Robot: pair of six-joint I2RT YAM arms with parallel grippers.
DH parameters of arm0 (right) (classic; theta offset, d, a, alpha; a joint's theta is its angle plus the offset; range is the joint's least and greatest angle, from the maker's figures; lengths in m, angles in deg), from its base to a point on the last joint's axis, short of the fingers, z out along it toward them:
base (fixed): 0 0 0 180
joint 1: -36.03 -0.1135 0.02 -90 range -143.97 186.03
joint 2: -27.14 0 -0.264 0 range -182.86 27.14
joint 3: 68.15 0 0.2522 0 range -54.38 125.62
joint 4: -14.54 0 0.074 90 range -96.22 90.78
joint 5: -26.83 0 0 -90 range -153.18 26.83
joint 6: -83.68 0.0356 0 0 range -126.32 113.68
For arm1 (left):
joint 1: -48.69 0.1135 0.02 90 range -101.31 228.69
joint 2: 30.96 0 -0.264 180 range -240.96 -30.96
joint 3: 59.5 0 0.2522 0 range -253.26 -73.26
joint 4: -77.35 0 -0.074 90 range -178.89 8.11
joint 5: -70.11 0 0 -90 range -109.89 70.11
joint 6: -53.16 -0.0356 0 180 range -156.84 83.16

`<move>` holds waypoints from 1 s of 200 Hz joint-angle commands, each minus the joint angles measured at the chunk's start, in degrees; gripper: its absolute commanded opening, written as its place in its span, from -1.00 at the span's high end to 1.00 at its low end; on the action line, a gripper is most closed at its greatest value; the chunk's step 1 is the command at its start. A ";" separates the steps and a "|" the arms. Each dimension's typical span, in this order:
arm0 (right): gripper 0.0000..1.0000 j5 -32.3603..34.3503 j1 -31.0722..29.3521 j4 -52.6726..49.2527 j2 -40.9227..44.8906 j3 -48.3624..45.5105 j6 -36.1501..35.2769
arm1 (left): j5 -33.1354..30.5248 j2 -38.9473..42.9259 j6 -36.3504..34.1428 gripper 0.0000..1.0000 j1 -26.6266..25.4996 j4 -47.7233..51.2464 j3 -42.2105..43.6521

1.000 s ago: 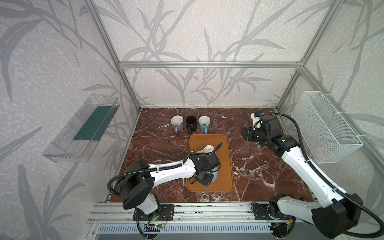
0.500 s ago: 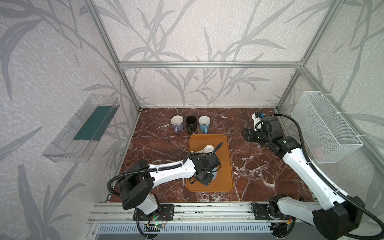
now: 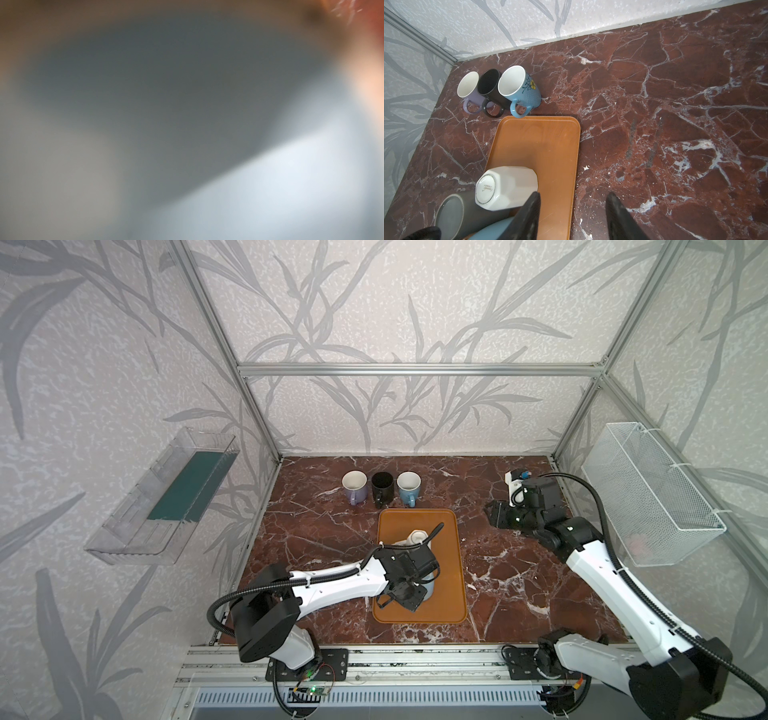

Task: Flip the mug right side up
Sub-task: 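Lower the left gripper onto the upside-down light blue mug and grasp it, then lift and tilt the light blue mug while the right gripper approaches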

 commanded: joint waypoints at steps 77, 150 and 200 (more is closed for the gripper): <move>0.00 -5.35 -0.56 9.15 9.31 -17.51 1.81 | 3.13 11.00 -5.43 1.00 -0.26 -13.20 0.29; 0.00 -13.80 -1.89 15.33 19.28 -25.82 6.64 | 7.04 15.54 -5.28 1.00 3.21 -18.68 -1.69; 0.00 -21.93 -1.91 26.67 22.83 -31.06 12.27 | 14.16 20.33 -4.35 1.00 10.42 -23.80 -0.83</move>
